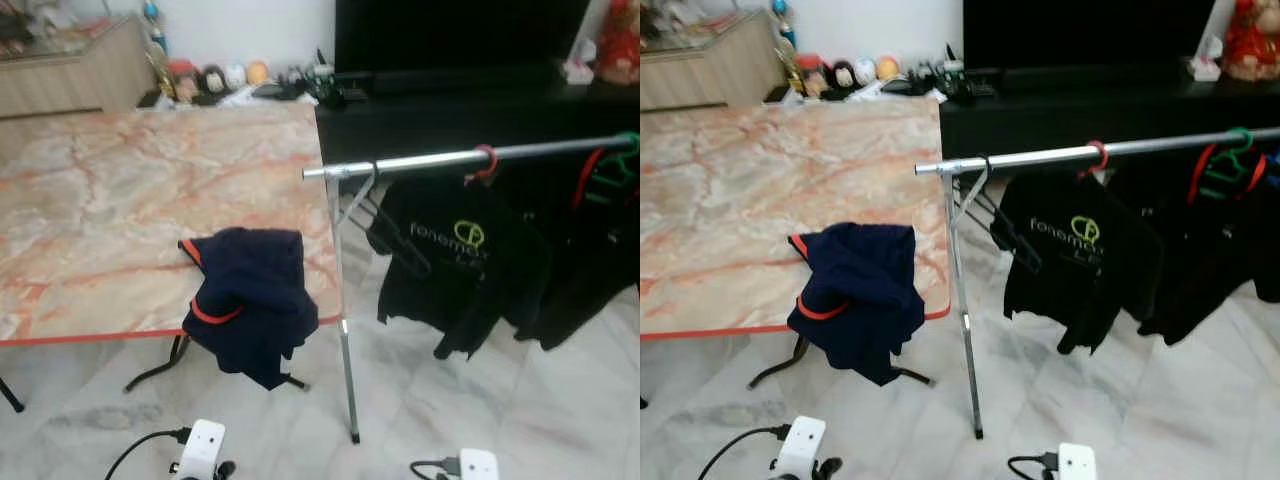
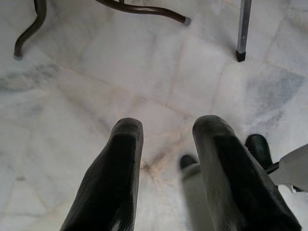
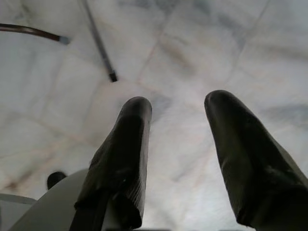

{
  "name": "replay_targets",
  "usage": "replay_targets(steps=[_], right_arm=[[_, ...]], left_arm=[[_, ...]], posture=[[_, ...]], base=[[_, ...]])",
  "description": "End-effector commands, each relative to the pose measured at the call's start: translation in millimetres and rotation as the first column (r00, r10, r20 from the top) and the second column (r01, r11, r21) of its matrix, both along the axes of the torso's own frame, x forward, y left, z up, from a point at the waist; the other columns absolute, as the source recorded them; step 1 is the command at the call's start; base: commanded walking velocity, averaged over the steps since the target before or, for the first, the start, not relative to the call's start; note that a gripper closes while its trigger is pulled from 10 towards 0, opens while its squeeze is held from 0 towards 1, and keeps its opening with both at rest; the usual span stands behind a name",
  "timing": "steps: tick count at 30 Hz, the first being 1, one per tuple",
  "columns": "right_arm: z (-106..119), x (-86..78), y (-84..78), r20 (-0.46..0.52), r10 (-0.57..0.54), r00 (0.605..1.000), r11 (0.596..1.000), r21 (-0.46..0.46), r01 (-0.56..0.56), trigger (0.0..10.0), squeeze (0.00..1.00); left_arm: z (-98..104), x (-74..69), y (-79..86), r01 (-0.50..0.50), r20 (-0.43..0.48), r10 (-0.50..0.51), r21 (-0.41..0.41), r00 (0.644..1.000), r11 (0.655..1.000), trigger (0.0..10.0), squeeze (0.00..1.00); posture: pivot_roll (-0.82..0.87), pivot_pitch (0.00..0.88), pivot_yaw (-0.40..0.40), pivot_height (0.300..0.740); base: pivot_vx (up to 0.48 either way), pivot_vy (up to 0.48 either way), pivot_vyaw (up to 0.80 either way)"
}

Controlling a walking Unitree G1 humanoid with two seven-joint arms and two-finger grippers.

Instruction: Hang hanger

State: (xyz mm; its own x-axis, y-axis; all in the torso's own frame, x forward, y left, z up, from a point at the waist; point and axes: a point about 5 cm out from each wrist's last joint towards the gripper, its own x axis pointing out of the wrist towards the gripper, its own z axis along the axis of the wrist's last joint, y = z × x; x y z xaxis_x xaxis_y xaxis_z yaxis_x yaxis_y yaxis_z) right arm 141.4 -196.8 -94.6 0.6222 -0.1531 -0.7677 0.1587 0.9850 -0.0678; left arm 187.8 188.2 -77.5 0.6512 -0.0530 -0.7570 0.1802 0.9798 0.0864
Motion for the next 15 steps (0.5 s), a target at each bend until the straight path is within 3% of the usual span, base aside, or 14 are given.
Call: replay_targets(steps=[1,15], right_arm=[[-1.9,-2.2,8.5,-0.006,0.005,1.000,1.000,0.022,-0.005,10.0,0.00],[-2.0,-1.8,8.8,-0.009,0.005,1.000,1.000,0.025,-0.004,10.0,0.00]], left_arm=[[-1.0,-3.5,6.0,-0.002,-0.012,0.002,0.015,1.000,1.000,10.0,0.00],[-0.6,-2.7,6.2,0.003,-0.012,-0.003,0.016,1.000,1.000,10.0,0.00]], posture=[[-0.17,0.000,0.017,0.740],[-0.17,0.000,0.022,0.740]], base=[[0.000,-0.322,0.00],[0.000,-0.298,0.00]])
